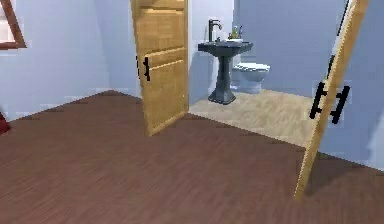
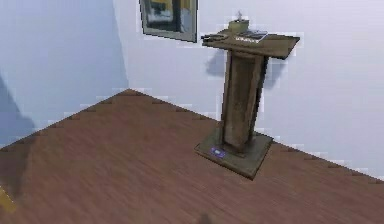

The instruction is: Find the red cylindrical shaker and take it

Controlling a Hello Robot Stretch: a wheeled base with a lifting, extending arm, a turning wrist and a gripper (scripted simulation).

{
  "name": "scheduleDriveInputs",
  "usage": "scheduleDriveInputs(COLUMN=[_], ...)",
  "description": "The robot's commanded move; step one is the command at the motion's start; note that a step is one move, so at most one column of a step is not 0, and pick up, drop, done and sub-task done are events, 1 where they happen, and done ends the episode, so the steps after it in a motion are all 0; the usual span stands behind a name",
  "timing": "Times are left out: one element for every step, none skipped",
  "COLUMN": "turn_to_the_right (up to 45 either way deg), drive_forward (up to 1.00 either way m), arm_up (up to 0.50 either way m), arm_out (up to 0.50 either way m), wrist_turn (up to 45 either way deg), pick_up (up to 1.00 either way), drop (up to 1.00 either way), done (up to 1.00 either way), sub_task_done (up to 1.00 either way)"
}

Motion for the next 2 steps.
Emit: scheduleDriveInputs(turn_to_the_right=[12.0,0.0], drive_forward=[0.0,1.0], arm_up=[0.0,0.0], arm_out=[0.0,0.0], wrist_turn=[0.0,0.0], pick_up=[0.0,0.0], drop=[0.0,0.0], done=[0.0,0.0], sub_task_done=[0.0,0.0])
